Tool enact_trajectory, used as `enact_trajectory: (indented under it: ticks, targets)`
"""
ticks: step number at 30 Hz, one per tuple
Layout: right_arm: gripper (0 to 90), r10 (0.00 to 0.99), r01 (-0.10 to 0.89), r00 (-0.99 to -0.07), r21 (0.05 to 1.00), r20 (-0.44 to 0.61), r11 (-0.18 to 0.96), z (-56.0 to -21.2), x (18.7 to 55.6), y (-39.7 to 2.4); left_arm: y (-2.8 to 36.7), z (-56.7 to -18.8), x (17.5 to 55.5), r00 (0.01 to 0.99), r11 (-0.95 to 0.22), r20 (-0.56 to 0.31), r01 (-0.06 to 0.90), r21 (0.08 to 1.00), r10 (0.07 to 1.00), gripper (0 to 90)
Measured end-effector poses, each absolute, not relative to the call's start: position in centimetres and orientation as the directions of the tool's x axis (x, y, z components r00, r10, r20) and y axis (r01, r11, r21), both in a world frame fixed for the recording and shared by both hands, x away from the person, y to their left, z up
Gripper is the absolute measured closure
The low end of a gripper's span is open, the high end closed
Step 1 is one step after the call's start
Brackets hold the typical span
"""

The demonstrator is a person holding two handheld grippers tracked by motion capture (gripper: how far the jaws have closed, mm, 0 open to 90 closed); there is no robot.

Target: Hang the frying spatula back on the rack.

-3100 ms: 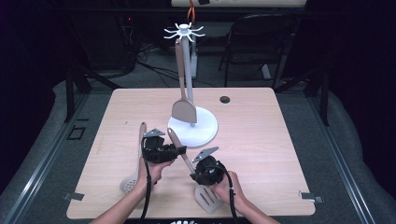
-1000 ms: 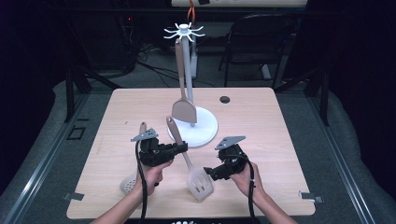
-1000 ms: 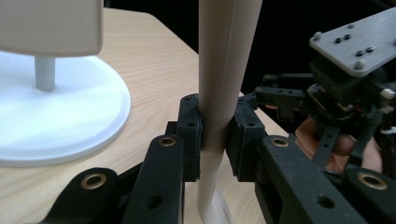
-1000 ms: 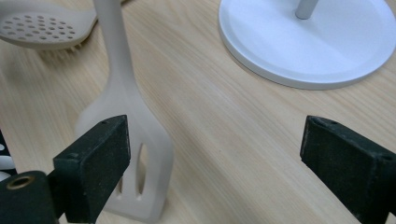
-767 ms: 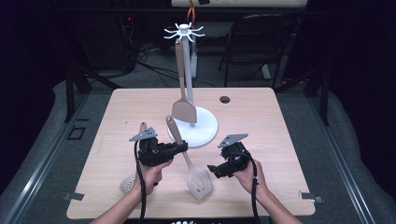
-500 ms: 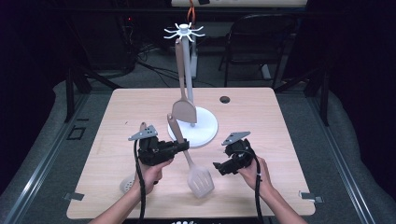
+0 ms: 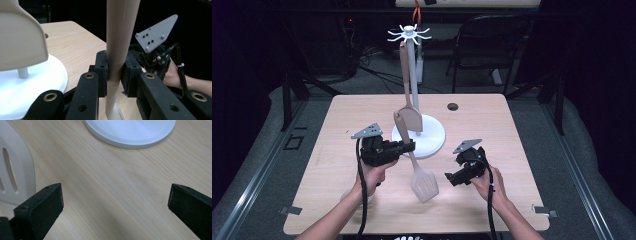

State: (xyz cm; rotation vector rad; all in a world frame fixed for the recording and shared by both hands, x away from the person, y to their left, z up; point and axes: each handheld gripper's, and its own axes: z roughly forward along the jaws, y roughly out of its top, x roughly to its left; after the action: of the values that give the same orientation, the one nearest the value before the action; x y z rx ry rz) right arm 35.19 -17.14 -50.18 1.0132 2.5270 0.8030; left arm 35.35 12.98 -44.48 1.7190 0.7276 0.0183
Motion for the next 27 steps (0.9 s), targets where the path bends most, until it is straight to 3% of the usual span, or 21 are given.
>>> enact_trajectory:
  ticks: [27]
  targets:
    - [0.0,0.704,0.535,-0.704,0.585,-0.091,0.610,-50.7,35.4,-17.0,11.2,-40.7,39.9,0.838,-0.187,-0.237,0.367,0.911,0.491,76.9]
